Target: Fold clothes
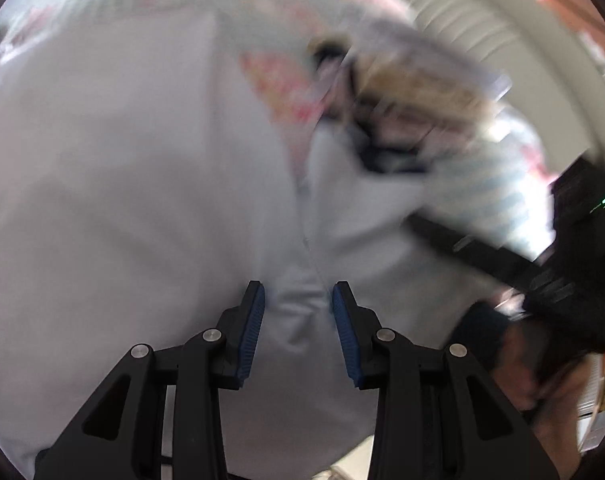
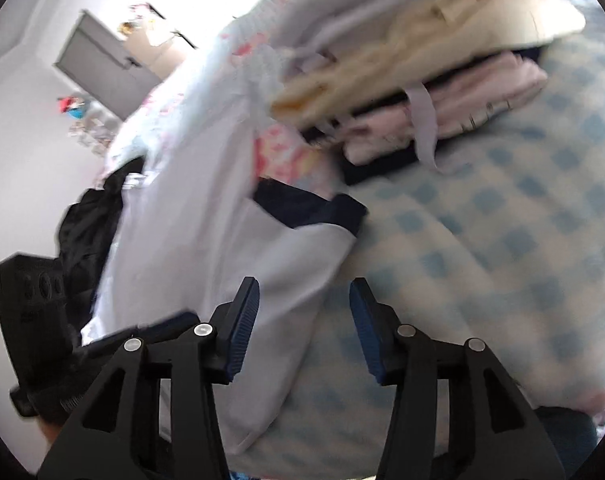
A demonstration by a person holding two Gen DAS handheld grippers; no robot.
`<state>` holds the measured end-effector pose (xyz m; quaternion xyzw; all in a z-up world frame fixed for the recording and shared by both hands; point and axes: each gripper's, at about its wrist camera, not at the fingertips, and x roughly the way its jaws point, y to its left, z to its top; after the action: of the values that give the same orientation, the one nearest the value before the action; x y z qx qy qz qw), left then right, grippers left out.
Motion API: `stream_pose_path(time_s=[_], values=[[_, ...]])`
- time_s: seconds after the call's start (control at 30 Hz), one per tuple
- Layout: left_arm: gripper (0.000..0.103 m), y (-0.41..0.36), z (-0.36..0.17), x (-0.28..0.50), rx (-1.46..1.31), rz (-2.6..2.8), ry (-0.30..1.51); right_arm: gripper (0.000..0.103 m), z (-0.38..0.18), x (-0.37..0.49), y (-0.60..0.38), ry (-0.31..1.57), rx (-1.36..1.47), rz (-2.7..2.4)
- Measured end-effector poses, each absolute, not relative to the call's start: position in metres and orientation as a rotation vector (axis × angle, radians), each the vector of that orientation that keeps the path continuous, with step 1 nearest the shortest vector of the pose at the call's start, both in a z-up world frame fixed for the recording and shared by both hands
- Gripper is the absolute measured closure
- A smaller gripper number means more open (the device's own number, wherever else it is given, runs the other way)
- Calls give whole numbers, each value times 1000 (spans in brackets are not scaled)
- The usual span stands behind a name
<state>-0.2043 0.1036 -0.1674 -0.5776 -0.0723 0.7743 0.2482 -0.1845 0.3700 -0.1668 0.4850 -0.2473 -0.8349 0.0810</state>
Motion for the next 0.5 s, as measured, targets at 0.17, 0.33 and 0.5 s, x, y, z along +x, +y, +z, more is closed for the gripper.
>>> stream_pose_path(time_s=[0.17, 0.33, 0.5], values=[[66, 94, -143, -199, -1442, 2147, -281, 55, -155, -176, 380, -809, 1416, -2590], [64, 112, -128, -206, -1354, 2102, -313, 55, -150, -153, 407, -824, 1467, -2663], [57, 161, -132, -208, -1354, 2075, -197, 55, -160, -139, 425, -908, 1495, -2630]])
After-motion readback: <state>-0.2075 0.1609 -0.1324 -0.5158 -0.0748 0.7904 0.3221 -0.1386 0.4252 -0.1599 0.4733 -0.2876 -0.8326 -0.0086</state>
